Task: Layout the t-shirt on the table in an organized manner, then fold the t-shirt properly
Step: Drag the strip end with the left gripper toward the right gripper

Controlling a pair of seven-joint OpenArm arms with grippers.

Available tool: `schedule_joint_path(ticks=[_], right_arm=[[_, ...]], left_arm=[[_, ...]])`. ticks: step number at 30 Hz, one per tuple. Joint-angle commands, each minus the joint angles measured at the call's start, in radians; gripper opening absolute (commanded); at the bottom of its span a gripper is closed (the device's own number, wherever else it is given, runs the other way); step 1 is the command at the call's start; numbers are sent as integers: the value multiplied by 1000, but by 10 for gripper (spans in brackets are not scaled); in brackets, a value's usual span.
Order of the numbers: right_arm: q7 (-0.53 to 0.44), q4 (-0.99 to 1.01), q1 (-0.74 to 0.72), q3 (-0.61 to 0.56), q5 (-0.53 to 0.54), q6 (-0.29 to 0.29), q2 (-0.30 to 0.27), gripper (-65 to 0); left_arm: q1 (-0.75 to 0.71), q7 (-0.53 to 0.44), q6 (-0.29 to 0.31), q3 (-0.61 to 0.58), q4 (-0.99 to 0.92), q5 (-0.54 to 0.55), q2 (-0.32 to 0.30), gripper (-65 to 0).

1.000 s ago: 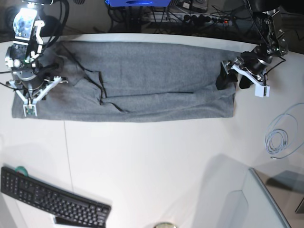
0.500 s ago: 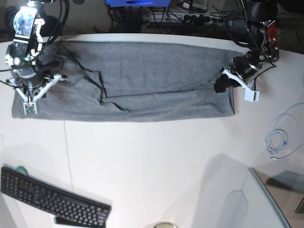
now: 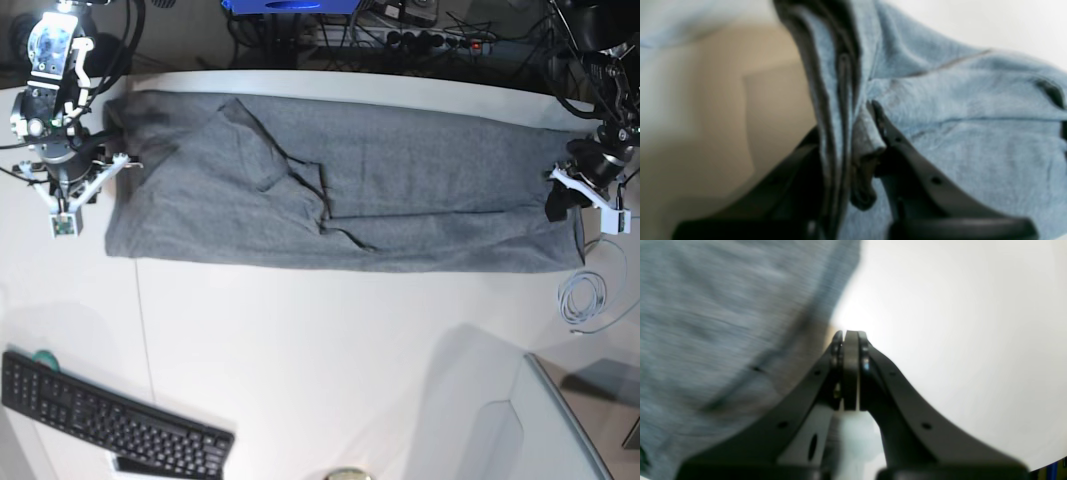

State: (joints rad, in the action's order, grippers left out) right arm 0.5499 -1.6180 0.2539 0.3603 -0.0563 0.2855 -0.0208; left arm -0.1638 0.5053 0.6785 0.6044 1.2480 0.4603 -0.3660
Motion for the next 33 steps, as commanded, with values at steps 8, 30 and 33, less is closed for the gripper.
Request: schedule_joint_path(ticks=[8,30,33], right_arm=[[-20,-23,-23,3,2,-2,-8,-650],[-20,-21,-29,4,2,-2,-9,-650],[-20,-21,-29,4,2,-2,-9,-650]], left_arm=[[-147,16,-216,-246,387,19,51,-650],[25,85,-492,-734,286,19,157,-650],[43,89,-492,-742,273,19,161,-650]])
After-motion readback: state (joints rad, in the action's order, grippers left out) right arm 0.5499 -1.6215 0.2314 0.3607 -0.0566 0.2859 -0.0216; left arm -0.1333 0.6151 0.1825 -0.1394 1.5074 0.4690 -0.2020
